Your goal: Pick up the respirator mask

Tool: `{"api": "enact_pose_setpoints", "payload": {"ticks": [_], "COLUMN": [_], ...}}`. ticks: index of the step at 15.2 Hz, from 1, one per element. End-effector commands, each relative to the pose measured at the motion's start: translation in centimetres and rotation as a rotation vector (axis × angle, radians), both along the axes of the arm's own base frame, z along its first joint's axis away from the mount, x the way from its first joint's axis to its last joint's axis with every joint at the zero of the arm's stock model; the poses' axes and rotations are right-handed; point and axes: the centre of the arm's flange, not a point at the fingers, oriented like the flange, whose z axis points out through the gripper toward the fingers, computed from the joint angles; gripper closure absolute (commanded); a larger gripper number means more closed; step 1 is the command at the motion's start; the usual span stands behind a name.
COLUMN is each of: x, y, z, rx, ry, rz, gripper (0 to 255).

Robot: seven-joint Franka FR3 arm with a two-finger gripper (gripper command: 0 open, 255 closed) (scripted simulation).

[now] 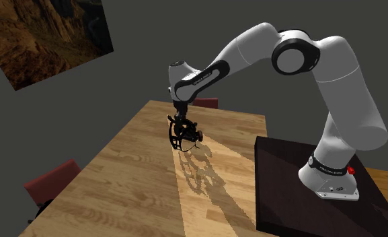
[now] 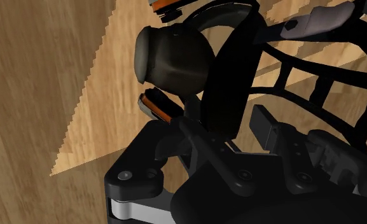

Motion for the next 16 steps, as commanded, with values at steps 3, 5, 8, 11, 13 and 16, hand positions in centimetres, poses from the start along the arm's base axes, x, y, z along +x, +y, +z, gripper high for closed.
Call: {"api": "enact_pose_setpoints", "payload": {"ticks": [3,5,8,11,13,16], "x": [0.0,0.0,0.0,0.0,0.0,0.0], "y": [0.0,0.0,0.0,0.0,0.0,0.0], "z": [1.8,2.9,4.5,6.0,7.1,7.7], "rx": [0.000,0.000,0.000,0.000,0.000,0.000], "ry": [0.000,0.000,0.000,0.000,0.000,0.000], "rz": [0.000,0.000,0.000,0.000,0.000,0.000], "gripper": [255,255,255,255,255,255]}}
